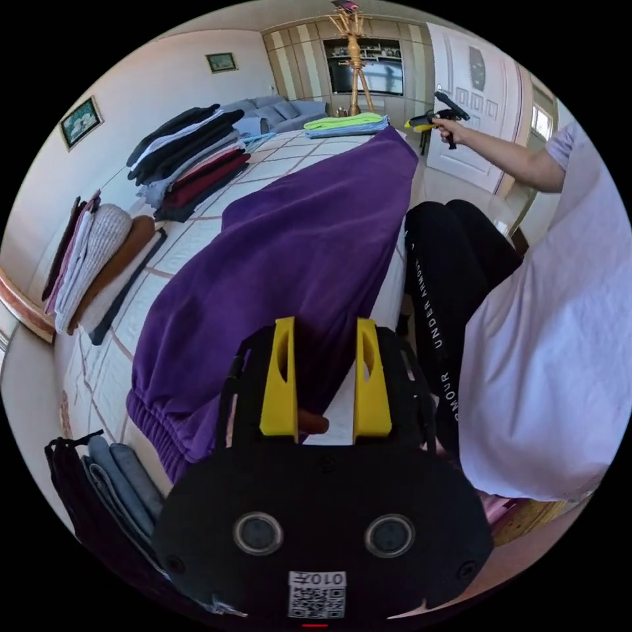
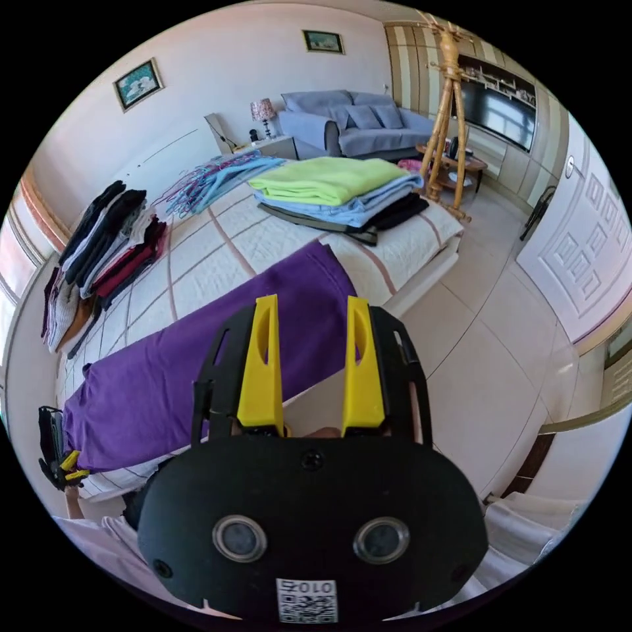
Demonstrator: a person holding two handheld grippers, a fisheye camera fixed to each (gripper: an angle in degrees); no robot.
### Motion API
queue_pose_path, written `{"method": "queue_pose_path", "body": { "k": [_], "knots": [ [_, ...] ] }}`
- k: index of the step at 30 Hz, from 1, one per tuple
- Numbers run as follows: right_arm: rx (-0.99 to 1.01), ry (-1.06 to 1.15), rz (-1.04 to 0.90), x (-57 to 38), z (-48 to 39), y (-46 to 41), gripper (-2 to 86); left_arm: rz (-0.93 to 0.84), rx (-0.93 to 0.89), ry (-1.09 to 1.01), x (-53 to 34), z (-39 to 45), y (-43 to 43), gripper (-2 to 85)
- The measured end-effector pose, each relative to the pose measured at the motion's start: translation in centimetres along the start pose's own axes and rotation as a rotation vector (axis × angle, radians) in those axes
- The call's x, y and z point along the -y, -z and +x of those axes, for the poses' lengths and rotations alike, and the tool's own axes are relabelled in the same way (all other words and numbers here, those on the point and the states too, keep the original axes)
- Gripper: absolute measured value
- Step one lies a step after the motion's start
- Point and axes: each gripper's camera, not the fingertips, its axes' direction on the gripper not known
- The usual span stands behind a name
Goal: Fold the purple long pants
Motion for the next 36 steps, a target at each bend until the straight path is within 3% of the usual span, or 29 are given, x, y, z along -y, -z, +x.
{"method": "queue_pose_path", "body": {
  "k": [2, 4, 7, 10, 13, 21, 26, 28, 33, 35, 36],
  "knots": [
    [0.038, 0.042, 0.048, -2.0, -2.5, 2.6, 13.4, 0.091, -0.058, 0.041, -1.2, -0.9, 1.4, 11.5],
    [0.103, 0.092, 0.078, -4.0, -5.0, 4.1, 13.4, 0.297, -0.167, 0.133, -3.8, -2.6, 4.5, 12.2],
    [0.223, 0.220, 0.083, -8.1, -10.4, 4.8, 13.6, 0.479, -0.096, 0.369, -8.4, -5.6, 8.8, 13.2],
    [0.328, 0.355, 0.000, -11.6, -16.7, 4.1, 13.5, 0.351, 0.178, 0.694, -12.1, -9.1, 11.1, 14.3],
    [0.378, 0.473, -0.042, -13.7, -22.3, 4.7, 13.1, 0.223, 0.318, 0.839, -13.6, -11.0, 11.8, 14.9],
    [0.408, 0.695, -0.035, -14.3, -29.5, 9.1, 12.6, 0.184, 0.096, 1.005, -17.5, -13.6, 6.1, 12.8],
    [0.436, 0.717, -0.061, -14.4, -30.7, 10.8, 12.5, 0.235, 0.177, 1.032, -19.0, -13.2, 6.4, 9.8],
    [0.420, 0.728, -0.079, -14.3, -30.9, 11.1, 12.5, 0.324, 0.214, 0.944, -18.6, -11.9, 9.3, 9.3],
    [0.412, 0.724, -0.090, -12.9, -30.8, 11.4, 12.6, 0.112, 0.101, 0.975, -20.8, -13.3, 5.9, 10.7],
    [0.412, 0.745, -0.100, -11.1, -31.3, 11.6, 12.8, 0.206, 0.081, 1.025, -21.9, -13.5, 7.0, 11.8],
    [0.412, 0.755, -0.095, -10.6, -31.5, 11.9, 12.8, 0.189, 0.153, 1.016, -21.1, -13.3, 8.2, 12.7]
  ]
}}
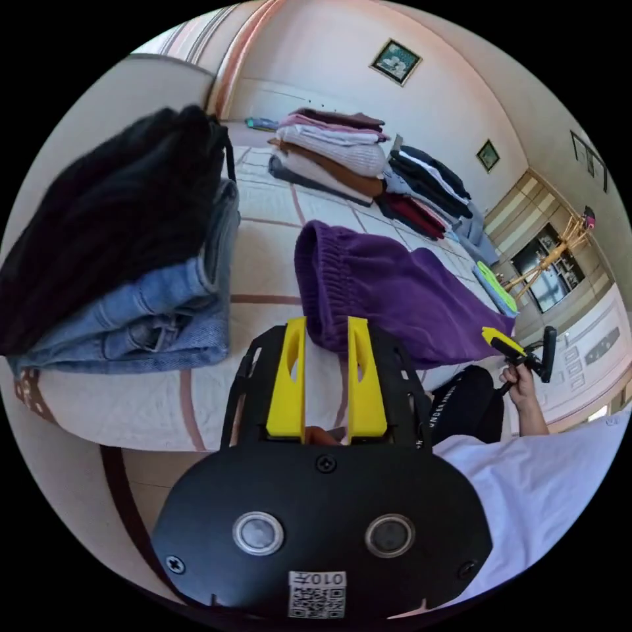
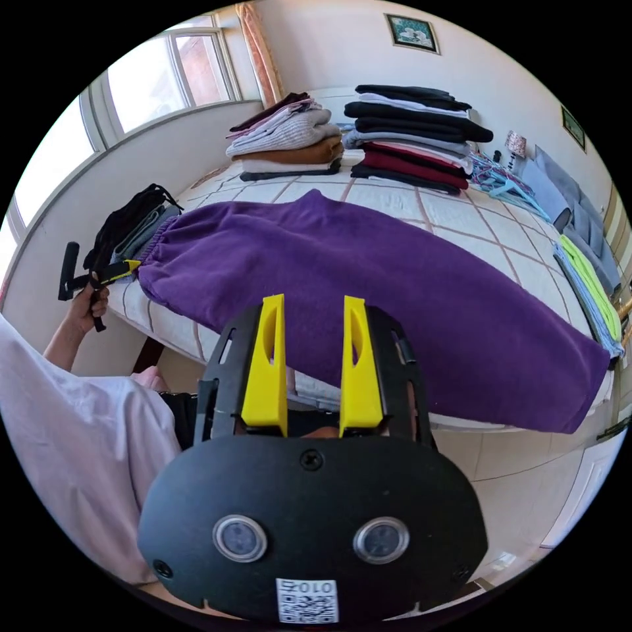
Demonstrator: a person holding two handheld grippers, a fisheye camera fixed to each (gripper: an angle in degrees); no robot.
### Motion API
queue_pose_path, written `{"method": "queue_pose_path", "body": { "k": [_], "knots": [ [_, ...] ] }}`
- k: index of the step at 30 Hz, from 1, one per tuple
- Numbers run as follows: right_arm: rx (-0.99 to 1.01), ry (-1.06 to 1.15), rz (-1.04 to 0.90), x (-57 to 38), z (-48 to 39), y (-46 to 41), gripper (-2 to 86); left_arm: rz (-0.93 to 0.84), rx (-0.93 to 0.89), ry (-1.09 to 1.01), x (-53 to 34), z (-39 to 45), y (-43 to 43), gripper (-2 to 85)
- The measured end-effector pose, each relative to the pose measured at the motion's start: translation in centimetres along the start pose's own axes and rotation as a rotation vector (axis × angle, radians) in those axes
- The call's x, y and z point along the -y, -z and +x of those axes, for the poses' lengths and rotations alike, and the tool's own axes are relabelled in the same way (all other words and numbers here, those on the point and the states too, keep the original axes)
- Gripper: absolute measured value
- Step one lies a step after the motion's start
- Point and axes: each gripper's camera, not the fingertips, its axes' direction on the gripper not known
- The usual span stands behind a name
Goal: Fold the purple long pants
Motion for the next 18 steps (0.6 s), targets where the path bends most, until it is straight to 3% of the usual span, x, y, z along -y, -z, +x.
{"method": "queue_pose_path", "body": {
  "k": [4, 10, 15, 18],
  "knots": [
    [0.001, 0.129, 0.016, 6.1, 0.7, 1.3, 13.3, 0.050, 0.216, -0.144, 3.3, 2.9, 2.4, 15.7],
    [0.019, 0.231, -0.067, 18.3, 2.2, -1.9, 15.3, -0.102, 0.020, -0.075, 8.7, 0.9, -4.5, 19.4],
    [0.082, 0.204, -0.196, 23.8, 3.8, -7.2, 15.1, -0.229, -0.046, -0.094, 9.2, 1.3, -8.9, 19.3],
    [0.162, 0.158, -0.262, 24.5, 4.7, -10.4, 14.4, -0.212, -0.005, -0.111, 8.5, 2.5, -9.7, 18.1]
  ]
}}
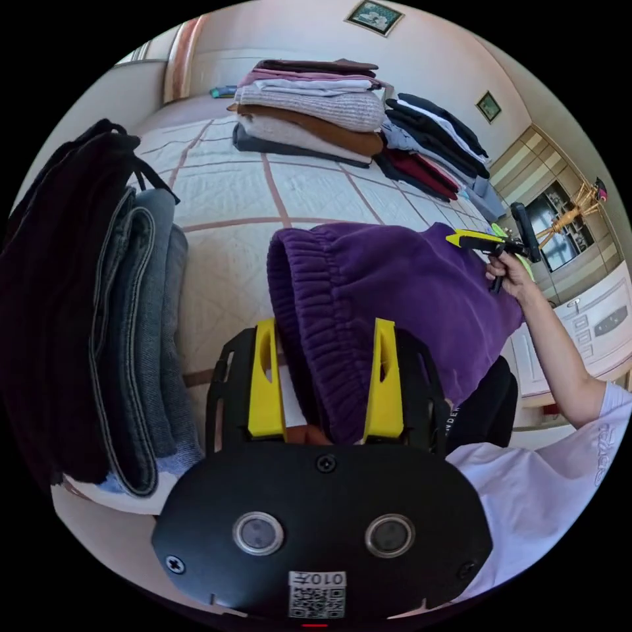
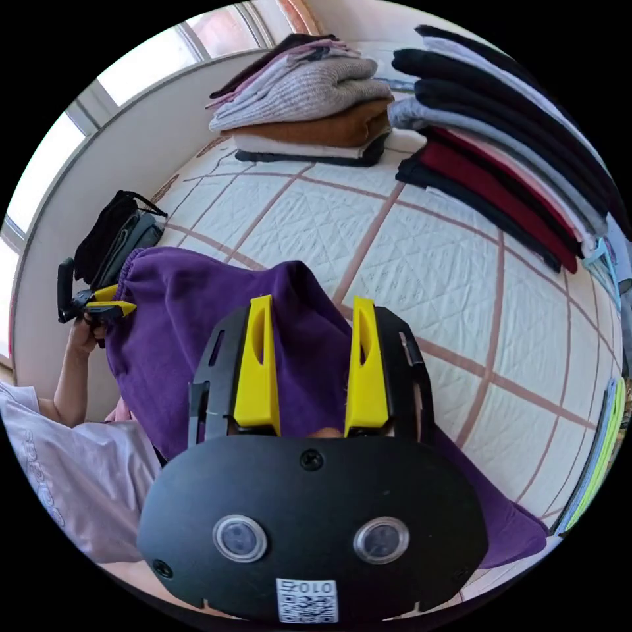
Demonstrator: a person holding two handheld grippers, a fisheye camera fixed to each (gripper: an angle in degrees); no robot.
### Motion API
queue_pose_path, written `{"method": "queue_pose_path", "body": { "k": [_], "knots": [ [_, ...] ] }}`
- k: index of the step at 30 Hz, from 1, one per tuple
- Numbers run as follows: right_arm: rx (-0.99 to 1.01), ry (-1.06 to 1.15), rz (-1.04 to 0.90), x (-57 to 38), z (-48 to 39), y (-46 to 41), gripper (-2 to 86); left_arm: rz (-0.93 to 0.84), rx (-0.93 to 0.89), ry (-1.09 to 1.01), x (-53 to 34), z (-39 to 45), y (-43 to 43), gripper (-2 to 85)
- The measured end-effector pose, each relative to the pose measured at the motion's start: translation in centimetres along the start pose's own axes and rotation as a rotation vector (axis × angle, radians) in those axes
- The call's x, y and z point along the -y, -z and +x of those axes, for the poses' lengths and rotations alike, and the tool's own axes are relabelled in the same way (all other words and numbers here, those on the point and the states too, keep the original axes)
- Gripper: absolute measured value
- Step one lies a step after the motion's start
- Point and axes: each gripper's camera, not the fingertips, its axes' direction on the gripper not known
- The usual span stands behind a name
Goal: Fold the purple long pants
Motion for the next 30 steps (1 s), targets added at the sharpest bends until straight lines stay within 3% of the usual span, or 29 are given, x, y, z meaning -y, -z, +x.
{"method": "queue_pose_path", "body": {
  "k": [8, 13, 18, 21, 25, 30],
  "knots": [
    [-0.154, 0.194, 0.003, -1.5, -3.6, -0.3, 4.2, 0.108, 0.038, -0.088, -1.1, 2.4, 1.9, 12.0],
    [-0.177, 0.089, 0.164, -0.7, -2.9, 2.7, 3.3, 0.205, -0.007, -0.035, -0.6, 2.4, 4.7, 9.9],
    [-0.200, -0.026, 0.010, 0.1, -1.6, -4.9, 5.4, 0.069, 0.003, 0.155, 0.0, 0.8, -0.4, 9.0],
    [-0.117, -0.129, 0.187, -2.3, -1.0, -3.4, 6.2, 0.148, -0.040, 0.212, -1.0, 0.8, 0.9, 8.3],
    [-0.157, -0.159, 0.447, -9.4, -1.3, 1.4, 6.6, 0.298, 0.092, 0.217, -3.2, 2.1, 5.6, 6.6],
    [-0.175, -0.243, 0.496, -18.5, -1.0, 0.8, 7.0, 0.425, 0.157, 0.111, -2.8, 6.3, 9.0, 5.4]
  ]
}}
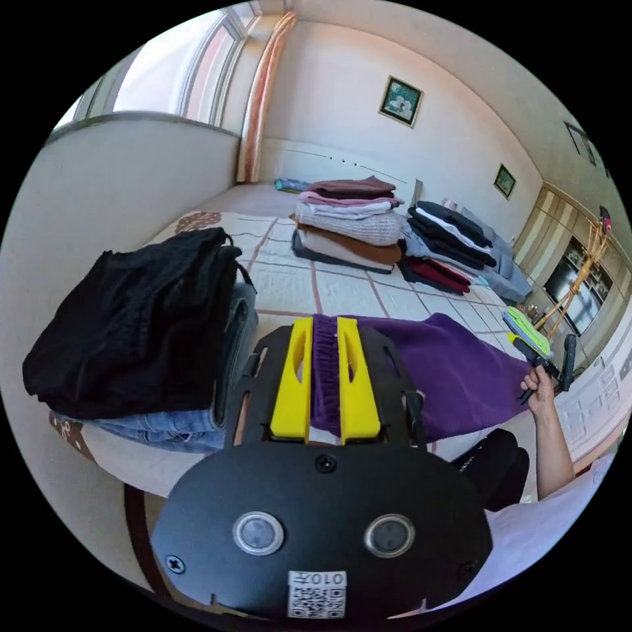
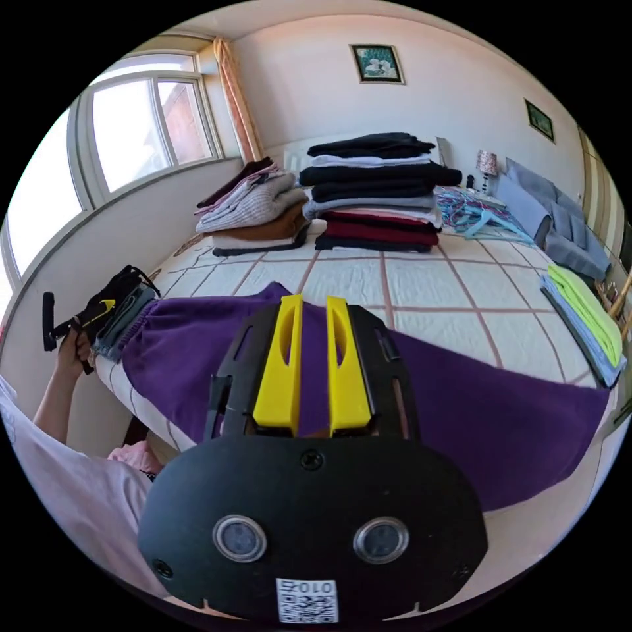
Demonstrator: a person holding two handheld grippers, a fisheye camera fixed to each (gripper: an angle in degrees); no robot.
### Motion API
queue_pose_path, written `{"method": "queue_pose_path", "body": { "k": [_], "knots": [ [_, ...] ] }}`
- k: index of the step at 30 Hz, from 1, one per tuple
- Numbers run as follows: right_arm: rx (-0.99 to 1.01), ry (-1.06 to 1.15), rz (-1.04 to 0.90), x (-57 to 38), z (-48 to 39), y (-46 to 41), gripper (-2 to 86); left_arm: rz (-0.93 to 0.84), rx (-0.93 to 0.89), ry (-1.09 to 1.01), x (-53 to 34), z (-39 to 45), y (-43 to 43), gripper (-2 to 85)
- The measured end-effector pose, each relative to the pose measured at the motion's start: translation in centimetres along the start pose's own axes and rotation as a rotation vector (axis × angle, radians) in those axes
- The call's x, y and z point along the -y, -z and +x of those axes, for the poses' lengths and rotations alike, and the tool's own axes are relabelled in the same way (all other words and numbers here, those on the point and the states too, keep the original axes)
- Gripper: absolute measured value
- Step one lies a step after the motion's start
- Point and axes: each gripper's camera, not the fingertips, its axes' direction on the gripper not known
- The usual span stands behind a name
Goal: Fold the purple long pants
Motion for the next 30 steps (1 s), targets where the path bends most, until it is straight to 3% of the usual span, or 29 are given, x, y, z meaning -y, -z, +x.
{"method": "queue_pose_path", "body": {
  "k": [5, 7, 9, 12, 14, 17, 23, 30],
  "knots": [
    [0.051, -0.071, -0.261, -6.9, 2.8, -6.6, 6.9, -0.199, -0.194, -0.138, 0.5, 7.6, -7.8, 4.3],
    [0.096, -0.136, -0.131, -8.2, 4.7, -4.6, 6.9, -0.266, -0.356, -0.090, 0.0, 10.6, -10.9, 3.6],
    [0.082, -0.216, 0.047, -9.7, 7.5, -0.8, 7.7, -0.218, -0.418, -0.130, 0.2, 13.3, -10.4, 3.0],
    [-0.100, -0.417, 0.267, -15.1, 14.3, 5.2, 8.9, -0.191, -0.347, -0.284, 1.2, 16.8, -9.2, 2.1],
    [-0.231, -0.664, 0.337, -21.5, 20.7, 8.2, 10.0, -0.177, -0.351, -0.284, 1.6, 17.4, -8.8, 1.6],
    [-0.269, -0.912, 0.415, -29.4, 26.4, 9.6, 11.1, -0.164, -0.416, -0.210, 1.8, 18.0, -9.0, 0.9],
    [-0.168, -1.039, 0.426, -35.9, 31.8, 5.7, 14.3, -0.217, -0.421, -0.331, 1.2, 24.1, -10.2, 0.4],
    [-0.018, -1.012, 0.486, -38.1, 34.7, 2.2, 13.7, -0.216, -0.366, -0.485, 0.7, 28.4, -8.9, 0.1]
  ]
}}
